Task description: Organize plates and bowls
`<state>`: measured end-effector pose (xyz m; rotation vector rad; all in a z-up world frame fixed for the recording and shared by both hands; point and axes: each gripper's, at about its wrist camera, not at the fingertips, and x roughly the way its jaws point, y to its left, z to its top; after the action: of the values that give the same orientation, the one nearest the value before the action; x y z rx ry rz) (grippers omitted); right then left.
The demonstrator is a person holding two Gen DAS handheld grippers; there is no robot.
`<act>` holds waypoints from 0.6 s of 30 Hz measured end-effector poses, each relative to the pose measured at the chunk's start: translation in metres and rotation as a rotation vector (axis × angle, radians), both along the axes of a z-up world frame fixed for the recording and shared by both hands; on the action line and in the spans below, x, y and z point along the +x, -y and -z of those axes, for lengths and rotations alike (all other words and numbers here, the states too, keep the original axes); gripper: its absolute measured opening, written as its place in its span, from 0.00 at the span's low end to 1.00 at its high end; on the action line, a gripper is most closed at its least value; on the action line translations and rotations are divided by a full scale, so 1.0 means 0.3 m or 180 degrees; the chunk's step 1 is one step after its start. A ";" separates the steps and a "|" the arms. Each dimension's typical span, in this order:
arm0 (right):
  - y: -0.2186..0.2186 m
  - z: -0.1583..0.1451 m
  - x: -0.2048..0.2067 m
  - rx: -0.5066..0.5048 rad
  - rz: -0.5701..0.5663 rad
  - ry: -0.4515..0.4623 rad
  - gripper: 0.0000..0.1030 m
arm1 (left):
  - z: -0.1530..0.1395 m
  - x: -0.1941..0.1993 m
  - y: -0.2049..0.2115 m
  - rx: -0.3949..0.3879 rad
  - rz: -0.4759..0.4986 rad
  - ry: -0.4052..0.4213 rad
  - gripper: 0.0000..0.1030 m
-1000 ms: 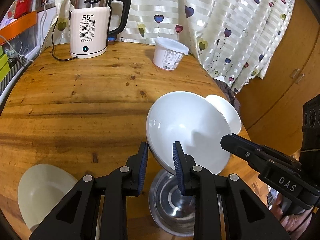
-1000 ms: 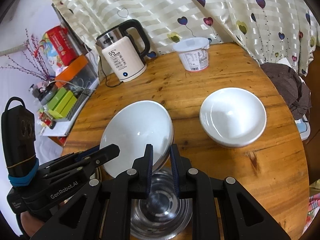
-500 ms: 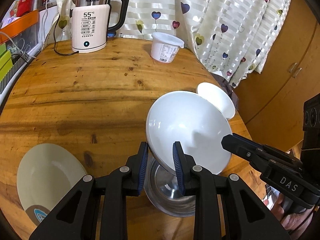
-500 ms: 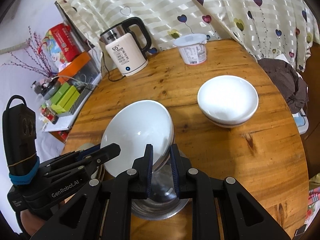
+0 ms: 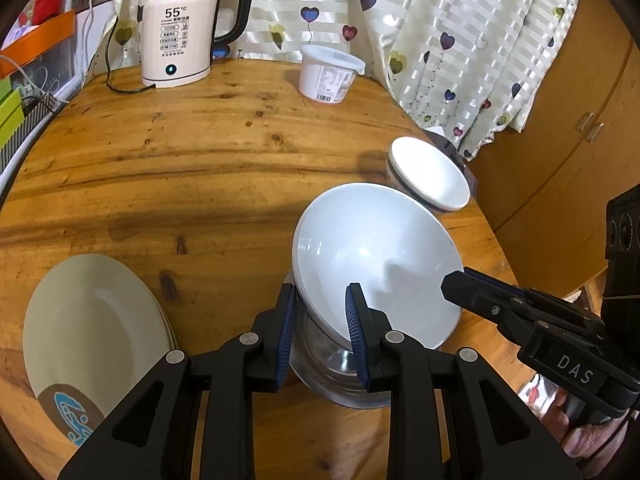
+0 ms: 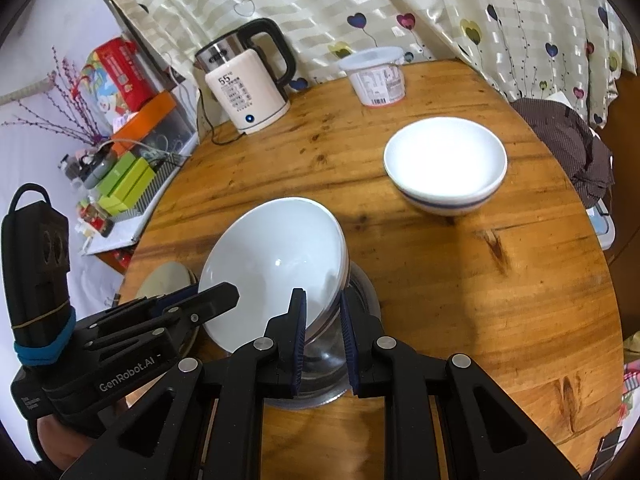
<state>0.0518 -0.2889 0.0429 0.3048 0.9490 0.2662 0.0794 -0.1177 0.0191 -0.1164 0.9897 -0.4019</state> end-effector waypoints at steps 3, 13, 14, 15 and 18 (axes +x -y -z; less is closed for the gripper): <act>0.000 0.013 -0.004 -0.0005 -0.0003 -0.0028 0.17 | 0.017 -0.006 0.002 0.0015 0.0007 -0.0032 0.26; -0.003 0.029 -0.011 -0.0034 -0.0025 -0.0070 0.17 | 0.037 -0.020 0.006 0.0053 0.0008 -0.0073 0.26; -0.002 0.033 -0.012 -0.0037 -0.0026 -0.0081 0.17 | 0.038 -0.021 0.006 0.0056 0.0008 -0.0078 0.26; -0.004 0.036 -0.013 -0.0039 -0.0027 -0.0089 0.17 | 0.041 -0.021 0.007 0.0060 0.0010 -0.0086 0.26; -0.004 0.048 -0.014 -0.0037 -0.0026 -0.0126 0.17 | 0.047 -0.019 0.010 0.0067 0.0012 -0.0111 0.26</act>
<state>0.0477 -0.2878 0.0286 0.2965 0.9906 0.2629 0.0735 -0.1206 0.0049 -0.1028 1.0282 -0.3939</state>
